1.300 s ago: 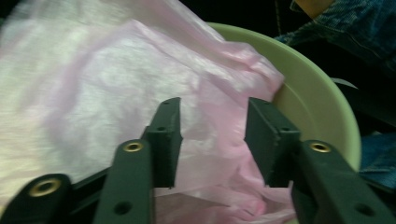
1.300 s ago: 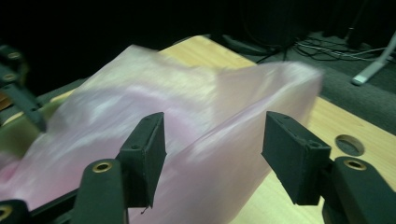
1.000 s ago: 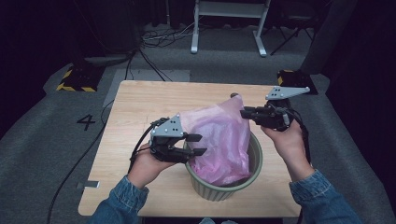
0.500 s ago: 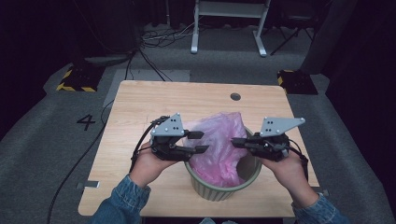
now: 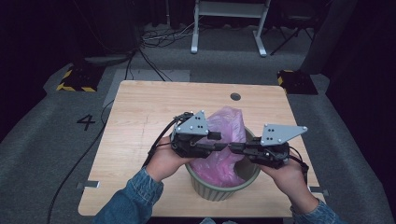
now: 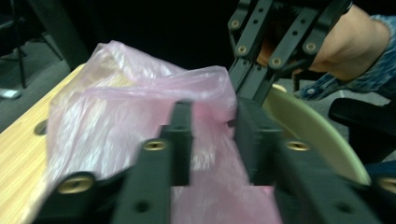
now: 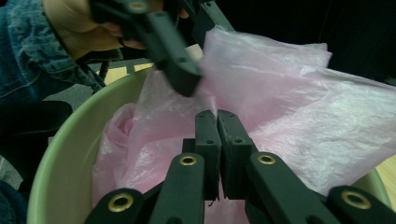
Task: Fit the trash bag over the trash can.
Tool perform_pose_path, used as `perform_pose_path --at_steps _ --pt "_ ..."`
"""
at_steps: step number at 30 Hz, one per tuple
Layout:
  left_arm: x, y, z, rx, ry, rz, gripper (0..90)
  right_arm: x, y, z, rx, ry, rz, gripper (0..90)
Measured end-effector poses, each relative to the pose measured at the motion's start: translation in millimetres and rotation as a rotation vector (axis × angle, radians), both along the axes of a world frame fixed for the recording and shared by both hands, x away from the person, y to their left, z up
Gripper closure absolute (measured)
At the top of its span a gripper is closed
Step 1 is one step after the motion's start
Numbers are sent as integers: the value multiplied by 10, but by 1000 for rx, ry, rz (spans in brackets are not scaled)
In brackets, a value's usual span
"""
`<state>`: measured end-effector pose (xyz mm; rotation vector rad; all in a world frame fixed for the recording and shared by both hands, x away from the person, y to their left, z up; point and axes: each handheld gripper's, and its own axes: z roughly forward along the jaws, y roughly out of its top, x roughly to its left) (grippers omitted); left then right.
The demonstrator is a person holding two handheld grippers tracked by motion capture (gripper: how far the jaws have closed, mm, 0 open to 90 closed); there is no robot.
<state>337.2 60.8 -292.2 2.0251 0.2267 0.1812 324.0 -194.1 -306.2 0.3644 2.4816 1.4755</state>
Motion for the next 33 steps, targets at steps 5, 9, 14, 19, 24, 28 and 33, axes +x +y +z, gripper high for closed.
perform_pose_path --at_steps 5,9,14,19,24,28,33 --pt "-70 -21 -1 5 -52 15 897 -55 43 -2 -4 -26 11 719" --pt "-102 -24 -19 15 -70 24 899 -96 12 32 8 -45 1 691" --pt "-127 -42 -51 21 -74 18 898 -82 -76 146 25 -63 -29 689" --pt "-152 -41 -59 24 -83 2 899 0 -127 190 17 -57 -50 569" --pt "-170 -31 -71 23 -83 -14 899 193 -220 126 53 -4 -129 426" --pt "-166 -23 -74 14 -84 -11 899 295 -157 41 52 72 -85 434" --pt "-178 14 -85 16 -93 9 899 255 -79 -42 -6 92 -36 861"
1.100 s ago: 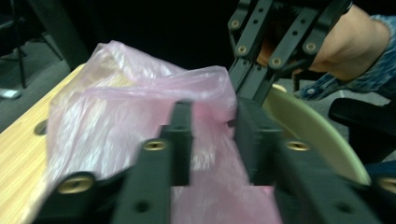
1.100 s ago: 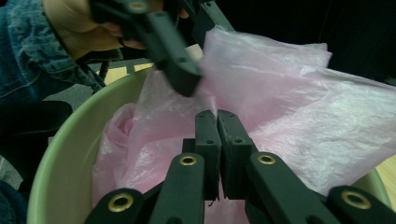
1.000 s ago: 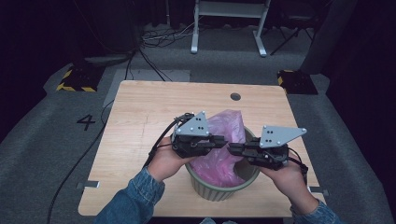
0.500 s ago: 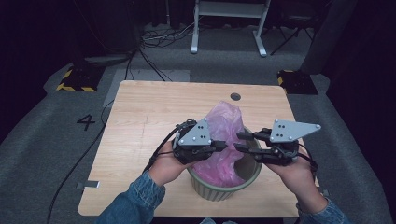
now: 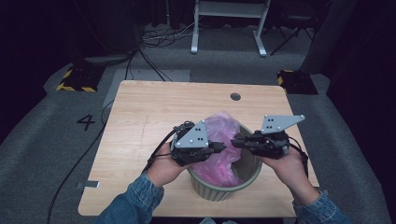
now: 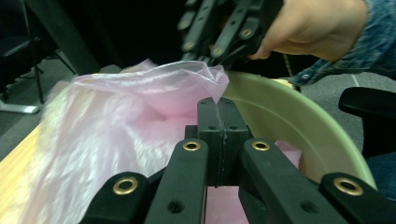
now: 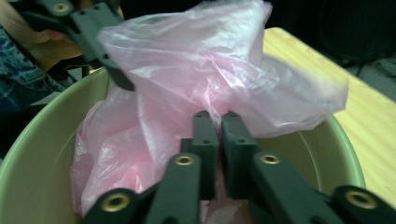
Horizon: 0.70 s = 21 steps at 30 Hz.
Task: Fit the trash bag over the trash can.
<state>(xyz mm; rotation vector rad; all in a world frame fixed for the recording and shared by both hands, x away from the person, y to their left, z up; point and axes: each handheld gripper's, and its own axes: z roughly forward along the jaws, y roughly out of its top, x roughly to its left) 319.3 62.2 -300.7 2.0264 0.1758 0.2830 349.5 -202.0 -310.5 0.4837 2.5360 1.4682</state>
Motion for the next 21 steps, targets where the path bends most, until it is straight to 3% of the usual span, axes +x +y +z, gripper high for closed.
perform_pose_path --at_steps 5,12,16,21 --pt "8 67 -25 -12 3 36 899 -216 -63 5 6 -76 -38 861" --pt "32 86 -53 -24 10 70 899 -500 -226 -41 27 -99 -9 850" --pt "29 61 -58 -25 6 58 899 -554 -304 -17 18 -99 3 854" --pt "22 14 -79 -21 6 38 899 -503 -388 94 35 -117 -16 804"
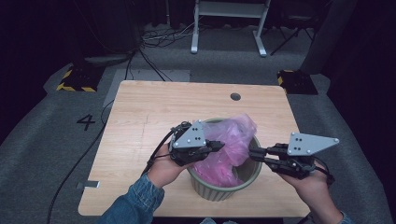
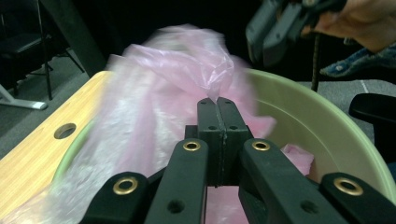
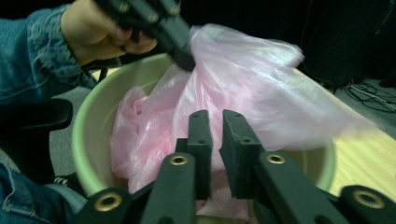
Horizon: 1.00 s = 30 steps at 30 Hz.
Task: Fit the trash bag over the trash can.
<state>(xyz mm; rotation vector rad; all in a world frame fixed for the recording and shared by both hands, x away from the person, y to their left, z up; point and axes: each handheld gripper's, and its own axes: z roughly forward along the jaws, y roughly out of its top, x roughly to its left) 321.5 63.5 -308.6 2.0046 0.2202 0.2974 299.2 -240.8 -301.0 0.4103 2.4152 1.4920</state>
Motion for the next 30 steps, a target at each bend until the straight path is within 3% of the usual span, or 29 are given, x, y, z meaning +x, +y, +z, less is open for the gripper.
perform_pose_path --at_steps 4,7,12,18,24,28,30 --pt "5 4 -7 3 4 -11 899 43 -23 96 16 -44 -22 663" --pt "-2 6 -7 6 3 -19 899 141 -32 195 17 -71 -28 622" --pt "-8 -21 -18 13 7 -35 899 327 34 290 9 -70 -35 616" --pt "-12 -68 -32 23 11 -58 899 486 167 291 5 -71 2 576" --pt "-7 -47 -25 17 12 -52 898 656 284 164 -27 2 139 430" --pt "3 -26 -20 10 11 -36 899 619 355 94 -66 50 212 455" --pt "7 -25 -20 11 10 -34 899 585 371 75 -83 63 242 533"
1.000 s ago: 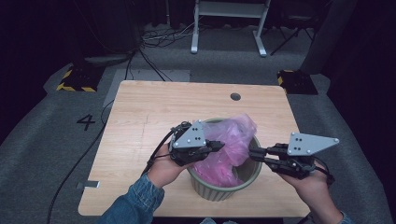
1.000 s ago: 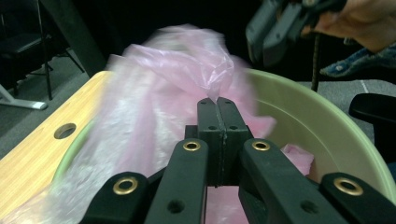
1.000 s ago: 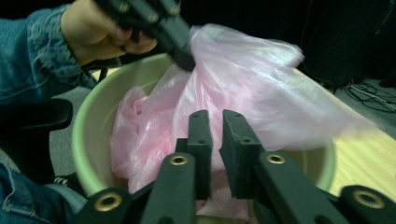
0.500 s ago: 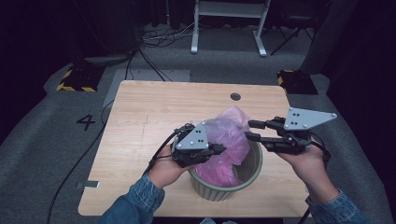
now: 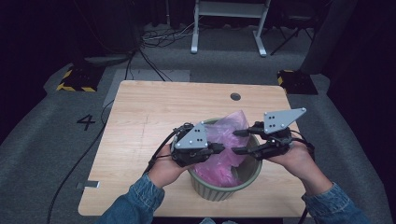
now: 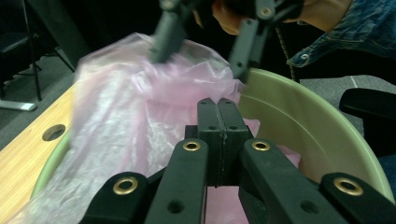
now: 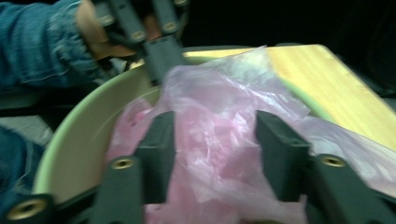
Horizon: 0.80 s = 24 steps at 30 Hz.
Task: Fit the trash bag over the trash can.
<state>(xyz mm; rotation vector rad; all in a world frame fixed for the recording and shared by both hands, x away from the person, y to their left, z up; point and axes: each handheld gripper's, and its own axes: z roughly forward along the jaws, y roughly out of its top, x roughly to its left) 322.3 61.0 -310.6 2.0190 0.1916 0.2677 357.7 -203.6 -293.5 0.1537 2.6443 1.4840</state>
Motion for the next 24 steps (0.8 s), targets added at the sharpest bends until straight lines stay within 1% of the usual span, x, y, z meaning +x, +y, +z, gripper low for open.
perform_pose_path --at_steps 1,2,3,4,5,6,9,11,12,13,15,18,19,22,24 --pt "0 -1 -1 1 0 1 899 -12 0 -4 -6 6 10 587" --pt "0 -2 -1 2 -1 1 899 -24 -3 -4 -12 12 16 661" --pt "-2 -2 -1 2 -2 2 899 -34 -6 -1 -16 14 20 732" --pt "-3 -1 0 1 -2 2 899 -49 -13 5 -17 13 24 785" --pt "-3 0 1 1 -3 3 899 -61 -22 12 -17 8 23 826" --pt "-4 1 3 0 -4 5 899 -73 -33 21 -14 4 16 846" --pt "-5 7 6 -6 -4 8 899 -104 -89 56 19 -16 -30 869" --pt "-1 4 7 -2 0 5 899 -117 -145 87 48 -35 -61 885" --pt "-1 0 7 -2 -1 4 899 -124 -176 107 67 -34 -68 887" --pt "-3 -5 9 -3 -3 4 899 -129 -188 117 76 -37 -70 888" --pt "-5 -8 12 -6 -5 3 899 -153 -201 139 73 -58 -80 886" --pt "-4 9 16 -18 -5 8 899 -166 -222 156 85 -84 -111 884" --pt "-7 17 20 -20 -6 9 899 -163 -234 163 93 -88 -120 890" --pt "-19 20 26 -23 -10 9 899 -164 -245 177 106 -72 -135 898" --pt "-24 22 27 -23 -12 10 899 -174 -242 180 110 -86 -143 897"
